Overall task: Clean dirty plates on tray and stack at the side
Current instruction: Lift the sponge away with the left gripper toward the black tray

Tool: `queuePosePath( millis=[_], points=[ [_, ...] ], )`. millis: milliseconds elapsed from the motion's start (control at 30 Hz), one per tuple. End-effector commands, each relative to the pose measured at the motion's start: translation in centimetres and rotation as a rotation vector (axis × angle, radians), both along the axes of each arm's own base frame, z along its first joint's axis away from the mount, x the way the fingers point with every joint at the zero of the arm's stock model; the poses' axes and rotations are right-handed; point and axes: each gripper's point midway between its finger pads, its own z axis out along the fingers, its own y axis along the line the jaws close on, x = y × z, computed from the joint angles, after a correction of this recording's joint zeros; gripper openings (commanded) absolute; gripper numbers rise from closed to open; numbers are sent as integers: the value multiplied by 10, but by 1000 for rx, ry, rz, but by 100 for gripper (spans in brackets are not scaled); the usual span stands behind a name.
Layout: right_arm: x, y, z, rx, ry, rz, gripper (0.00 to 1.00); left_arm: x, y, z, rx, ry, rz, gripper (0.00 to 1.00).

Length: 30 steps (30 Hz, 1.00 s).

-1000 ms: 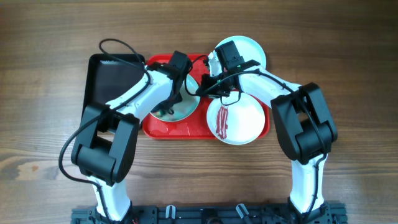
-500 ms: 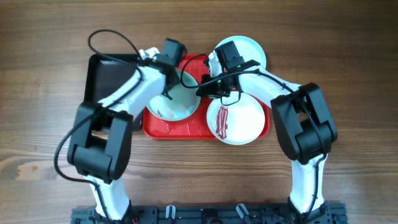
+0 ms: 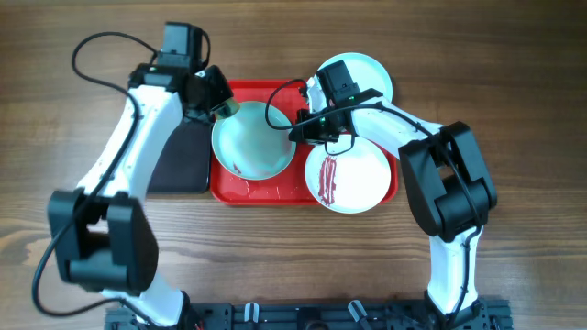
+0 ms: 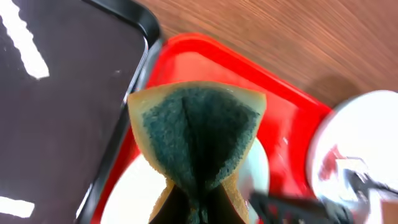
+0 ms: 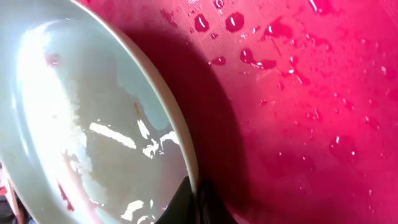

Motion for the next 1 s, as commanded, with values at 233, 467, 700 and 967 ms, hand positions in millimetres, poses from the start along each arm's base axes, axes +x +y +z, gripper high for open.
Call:
queuePosePath(
  millis=[233, 467, 700, 967],
  points=[
    [4, 8, -12, -37, -70, 42, 22, -20, 11, 13, -23, 44, -57, 4],
    [-12, 17, -19, -110, -46, 43, 4, -17, 30, 13, -24, 45, -10, 4],
    [3, -4, 16, -212, -113, -32, 4, -21, 34, 11, -18, 62, -5, 4],
    [11, -54, 105, -405, -313, -142, 5, -23, 34, 11, -12, 66, -21, 4]
  ],
)
